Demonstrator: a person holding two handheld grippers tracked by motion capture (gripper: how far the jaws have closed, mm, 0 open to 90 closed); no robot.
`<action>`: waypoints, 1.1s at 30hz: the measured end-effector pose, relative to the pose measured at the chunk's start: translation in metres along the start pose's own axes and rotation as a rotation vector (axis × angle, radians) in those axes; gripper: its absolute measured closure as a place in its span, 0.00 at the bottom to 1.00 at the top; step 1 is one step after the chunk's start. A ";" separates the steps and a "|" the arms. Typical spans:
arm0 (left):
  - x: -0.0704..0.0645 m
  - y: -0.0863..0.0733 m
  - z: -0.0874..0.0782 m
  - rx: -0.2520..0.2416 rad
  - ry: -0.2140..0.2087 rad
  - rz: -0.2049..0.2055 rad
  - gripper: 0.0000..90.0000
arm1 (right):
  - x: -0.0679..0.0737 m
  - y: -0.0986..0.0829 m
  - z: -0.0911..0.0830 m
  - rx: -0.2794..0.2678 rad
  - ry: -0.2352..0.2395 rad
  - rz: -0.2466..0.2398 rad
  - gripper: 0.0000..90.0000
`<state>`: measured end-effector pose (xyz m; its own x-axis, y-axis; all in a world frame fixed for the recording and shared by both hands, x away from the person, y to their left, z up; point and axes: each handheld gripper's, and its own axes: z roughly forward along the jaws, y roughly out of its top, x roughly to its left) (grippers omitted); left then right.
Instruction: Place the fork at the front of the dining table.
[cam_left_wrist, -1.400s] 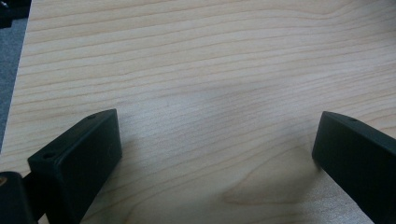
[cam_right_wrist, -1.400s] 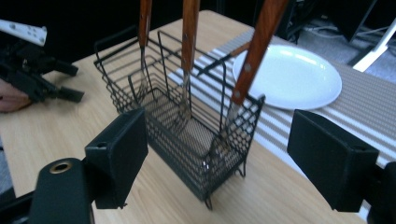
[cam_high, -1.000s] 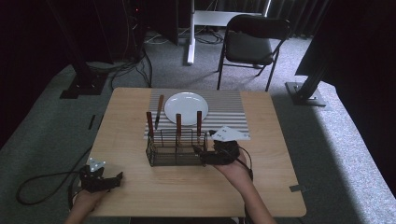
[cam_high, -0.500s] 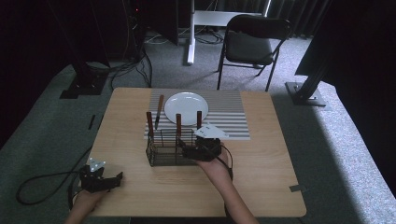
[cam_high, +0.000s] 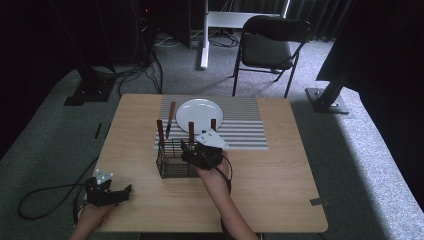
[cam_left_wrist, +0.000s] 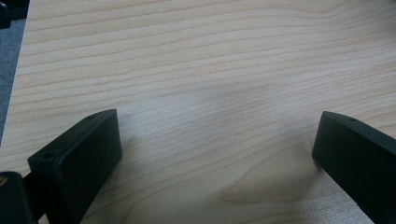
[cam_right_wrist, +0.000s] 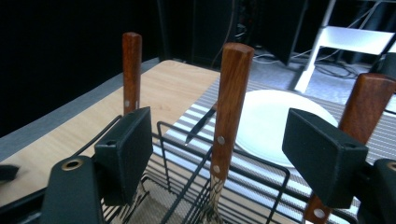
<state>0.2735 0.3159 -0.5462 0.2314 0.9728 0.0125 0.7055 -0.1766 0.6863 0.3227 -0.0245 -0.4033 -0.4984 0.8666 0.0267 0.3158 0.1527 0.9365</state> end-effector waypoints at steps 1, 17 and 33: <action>0.000 0.000 0.000 0.000 0.000 0.000 0.01 | 0.002 0.000 0.002 -0.002 -0.015 0.005 0.28; 0.000 0.000 0.000 0.000 -0.006 0.005 0.01 | 0.008 -0.008 0.028 0.041 -0.156 0.103 0.73; 0.000 0.000 0.000 0.002 -0.006 0.007 0.01 | 0.011 -0.007 0.026 0.030 -0.174 0.090 0.84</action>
<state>0.2733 0.3157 -0.5460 0.2399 0.9707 0.0130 0.7055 -0.1835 0.6846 0.3362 -0.0036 -0.4189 -0.3205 0.9461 0.0465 0.3780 0.0827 0.9221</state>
